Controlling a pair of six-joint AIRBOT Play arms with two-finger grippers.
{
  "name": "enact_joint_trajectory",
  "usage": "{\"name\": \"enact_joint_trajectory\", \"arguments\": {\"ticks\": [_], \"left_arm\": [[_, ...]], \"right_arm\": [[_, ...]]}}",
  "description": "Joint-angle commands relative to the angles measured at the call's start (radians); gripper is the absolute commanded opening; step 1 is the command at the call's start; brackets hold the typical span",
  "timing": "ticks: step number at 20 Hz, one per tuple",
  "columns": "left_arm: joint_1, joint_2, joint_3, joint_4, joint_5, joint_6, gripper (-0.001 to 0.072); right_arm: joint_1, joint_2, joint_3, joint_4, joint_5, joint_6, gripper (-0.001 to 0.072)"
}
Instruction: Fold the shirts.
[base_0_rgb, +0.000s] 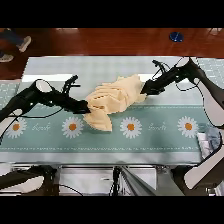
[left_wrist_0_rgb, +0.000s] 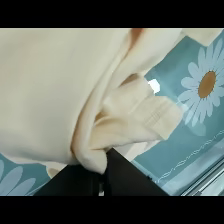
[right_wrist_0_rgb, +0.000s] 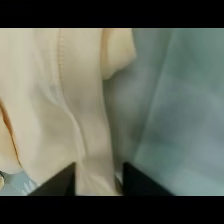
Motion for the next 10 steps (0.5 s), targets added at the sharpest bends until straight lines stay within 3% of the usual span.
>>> {"name": "enact_joint_trajectory", "arguments": {"ticks": [1,2,6,10], "left_arm": [[0.001,0.001,0.056,0.000,-0.008,0.000,0.0022],[0.004,0.001,0.078,0.000,-0.011,0.000,0.0022],[0.058,0.011,0.239,0.003,-0.116,0.003,0.0021],[0.169,0.131,0.519,0.002,-0.157,-0.001,0.0021]], "right_arm": [[0.048,-0.011,0.000,0.001,0.011,-0.001,0.0099],[0.048,-0.008,0.000,0.004,0.029,-0.002,0.0022],[-0.011,0.108,0.000,0.035,0.068,-0.020,0.0022],[-0.155,0.388,0.001,0.282,0.036,-0.043,0.0021]]}}
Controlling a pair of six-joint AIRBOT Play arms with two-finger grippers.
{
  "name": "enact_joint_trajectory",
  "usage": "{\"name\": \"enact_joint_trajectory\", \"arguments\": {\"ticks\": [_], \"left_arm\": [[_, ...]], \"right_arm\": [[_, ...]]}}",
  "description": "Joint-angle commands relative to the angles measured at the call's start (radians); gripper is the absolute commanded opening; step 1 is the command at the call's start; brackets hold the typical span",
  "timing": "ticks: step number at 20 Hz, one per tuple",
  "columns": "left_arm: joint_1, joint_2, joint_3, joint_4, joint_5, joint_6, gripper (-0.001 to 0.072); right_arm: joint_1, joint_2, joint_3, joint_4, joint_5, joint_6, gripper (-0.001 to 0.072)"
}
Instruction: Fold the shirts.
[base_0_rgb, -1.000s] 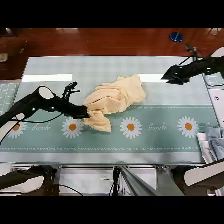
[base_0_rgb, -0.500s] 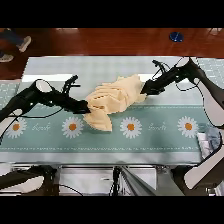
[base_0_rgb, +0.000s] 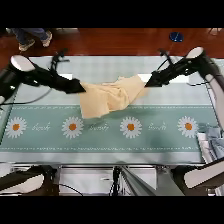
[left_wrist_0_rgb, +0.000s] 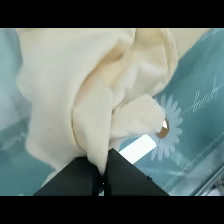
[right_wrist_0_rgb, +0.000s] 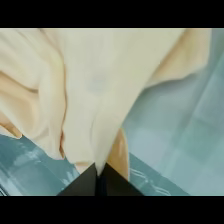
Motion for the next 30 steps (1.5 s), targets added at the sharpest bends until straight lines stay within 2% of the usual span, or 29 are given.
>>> {"name": "enact_joint_trajectory", "arguments": {"ticks": [1,3,5,8,9,13,16,19,21,23,26,27,30], "left_arm": [[0.101,0.111,0.254,-0.002,-0.038,-0.002,0.0021],[0.180,0.196,0.409,0.000,-0.036,-0.014,0.0021],[0.267,0.281,0.525,0.001,-0.036,-0.070,0.0021],[0.348,0.420,0.590,0.007,-0.038,-0.153,0.0021],[0.348,0.462,0.590,0.007,-0.050,-0.153,0.0021],[0.348,0.611,0.590,0.007,-0.231,-0.198,0.0020],[0.348,0.684,0.590,0.006,-0.418,-0.297,0.0020],[0.348,0.713,0.589,0.007,-0.618,-0.375,0.0019],[0.347,0.731,0.553,-0.003,-0.620,-0.404,0.0019],[0.348,0.746,0.453,-0.005,-0.620,-0.404,0.0019],[0.348,0.779,0.121,-0.007,-0.618,-0.389,0.0018],[0.347,0.790,-0.025,-0.021,-0.598,-0.350,0.0019],[0.330,0.800,-0.413,-0.087,-0.370,-0.238,0.0019]], "right_arm": [[-0.122,0.248,0.001,0.212,-0.056,-0.023,0.0021],[-0.200,0.421,0.002,0.241,-0.163,-0.025,0.0021],[-0.270,0.584,0.002,0.245,-0.249,-0.021,0.0021],[-0.329,0.797,0.002,0.245,-0.334,0.000,0.0021],[-0.331,0.851,0.002,0.244,-0.347,0.019,0.0021],[-0.331,1.006,0.031,0.218,-0.344,0.105,0.0021],[-0.331,1.047,0.122,0.121,-0.240,0.192,0.0020],[-0.328,1.039,0.192,-0.051,0.008,0.250,0.0020],[-0.327,1.011,0.190,-0.200,0.192,0.264,0.0021],[-0.326,0.965,0.132,-0.266,0.310,0.265,0.0020],[-0.197,0.888,-0.071,-0.311,0.314,0.266,0.0020],[-0.127,0.844,-0.143,-0.355,0.304,0.272,0.0020],[0.082,0.679,-0.268,-0.466,0.161,0.288,0.0020]]}}
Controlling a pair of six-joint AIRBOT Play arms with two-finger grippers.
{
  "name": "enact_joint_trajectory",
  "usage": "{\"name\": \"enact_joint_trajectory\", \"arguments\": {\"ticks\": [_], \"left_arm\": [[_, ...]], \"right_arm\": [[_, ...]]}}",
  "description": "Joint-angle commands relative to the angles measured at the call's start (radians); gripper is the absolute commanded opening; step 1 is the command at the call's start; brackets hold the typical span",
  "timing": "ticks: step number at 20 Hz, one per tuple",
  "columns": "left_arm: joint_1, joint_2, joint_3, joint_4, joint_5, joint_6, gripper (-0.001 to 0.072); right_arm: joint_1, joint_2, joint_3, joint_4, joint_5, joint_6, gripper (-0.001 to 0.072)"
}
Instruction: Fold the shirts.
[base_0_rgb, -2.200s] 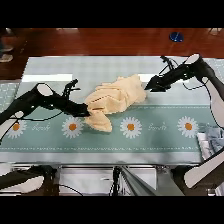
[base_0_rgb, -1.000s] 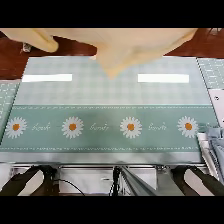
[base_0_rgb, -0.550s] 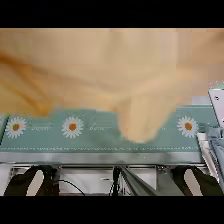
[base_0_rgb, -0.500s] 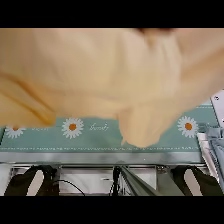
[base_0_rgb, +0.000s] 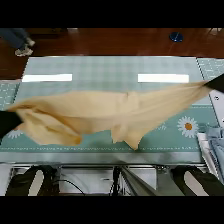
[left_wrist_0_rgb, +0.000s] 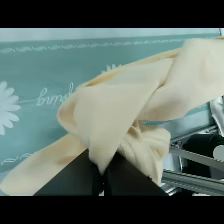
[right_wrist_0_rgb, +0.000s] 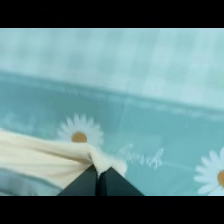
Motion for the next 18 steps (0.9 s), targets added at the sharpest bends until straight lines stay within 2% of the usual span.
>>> {"name": "enact_joint_trajectory", "arguments": {"ticks": [1,3,6,10,14,17,18], "left_arm": [[-0.032,0.004,-0.428,-0.055,0.263,0.126,0.0019],[-0.068,-0.042,-0.591,-0.054,0.444,0.212,0.0019],[-0.073,-0.160,-0.697,-0.054,0.672,0.326,0.0021],[-0.073,-0.342,-0.692,-0.059,0.925,0.347,0.0022],[-0.073,-0.484,-0.624,-0.059,1.057,0.346,0.0022],[-0.074,-0.573,-0.541,-0.059,1.085,0.351,0.0028],[-0.079,-0.601,-0.518,-0.060,1.059,0.374,0.0083]], "right_arm": [[0.212,-0.194,-0.127,-0.132,-0.143,0.014,0.0020],[0.257,-0.320,-0.127,-0.135,-0.279,0.013,0.0021],[0.259,-0.454,-0.127,-0.135,-0.502,0.014,0.0021],[0.259,-0.529,-0.127,-0.101,-0.711,0.014,0.0021],[0.259,-0.538,-0.127,-0.093,-0.834,0.014,0.0021],[0.259,-0.539,-0.127,-0.093,-0.866,0.014,0.0021],[0.259,-0.539,-0.127,-0.092,-0.872,0.014,0.0021]]}}
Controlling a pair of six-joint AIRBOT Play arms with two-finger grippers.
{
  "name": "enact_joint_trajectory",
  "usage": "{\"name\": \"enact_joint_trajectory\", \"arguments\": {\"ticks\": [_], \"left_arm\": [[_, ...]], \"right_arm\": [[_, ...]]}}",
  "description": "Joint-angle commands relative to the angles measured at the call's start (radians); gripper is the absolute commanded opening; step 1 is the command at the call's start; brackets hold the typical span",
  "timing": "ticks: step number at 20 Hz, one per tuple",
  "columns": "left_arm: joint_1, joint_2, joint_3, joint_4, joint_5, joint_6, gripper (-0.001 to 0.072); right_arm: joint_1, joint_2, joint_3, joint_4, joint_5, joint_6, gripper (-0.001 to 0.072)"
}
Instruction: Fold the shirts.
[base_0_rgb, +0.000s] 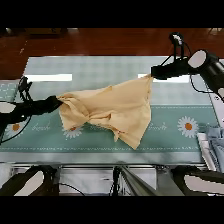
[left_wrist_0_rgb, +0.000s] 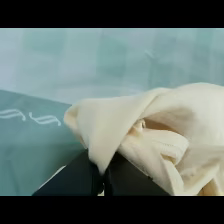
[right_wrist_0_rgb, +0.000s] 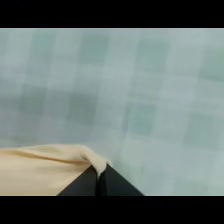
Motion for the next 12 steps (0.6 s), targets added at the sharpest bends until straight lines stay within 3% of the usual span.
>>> {"name": "enact_joint_trajectory", "arguments": {"ticks": [1,2,5,7,8,9,10,12], "left_arm": [[-0.012,-0.109,0.076,-0.014,0.005,0.050,0.0135],[-0.019,-0.128,0.083,-0.035,-0.025,0.068,0.0143],[-0.002,-0.138,0.106,-0.044,-0.095,0.079,0.0270],[0.052,-0.134,0.172,-0.044,-0.211,0.080,0.0277],[0.082,-0.132,0.220,-0.044,-0.290,0.080,0.0316],[0.106,-0.132,0.267,-0.045,-0.378,0.079,0.0542],[0.112,-0.132,0.308,-0.048,-0.468,0.078,0.0720],[0.079,-0.132,0.344,-0.048,-0.604,0.078,0.0720]], "right_arm": [[0.002,-0.006,0.000,-0.001,-0.065,0.000,0.0021],[0.002,-0.006,0.000,-0.001,-0.065,0.000,0.0021],[0.000,-0.006,0.000,-0.003,-0.058,-0.001,0.0021],[0.001,-0.006,0.000,-0.002,-0.038,-0.001,0.0021],[0.000,-0.006,0.000,-0.002,-0.026,-0.001,0.0021],[0.001,-0.006,0.000,-0.002,-0.016,-0.005,0.0021],[0.001,-0.006,0.000,-0.002,-0.010,-0.014,0.0021],[0.001,-0.006,0.000,-0.002,-0.003,-0.020,0.0021]]}}
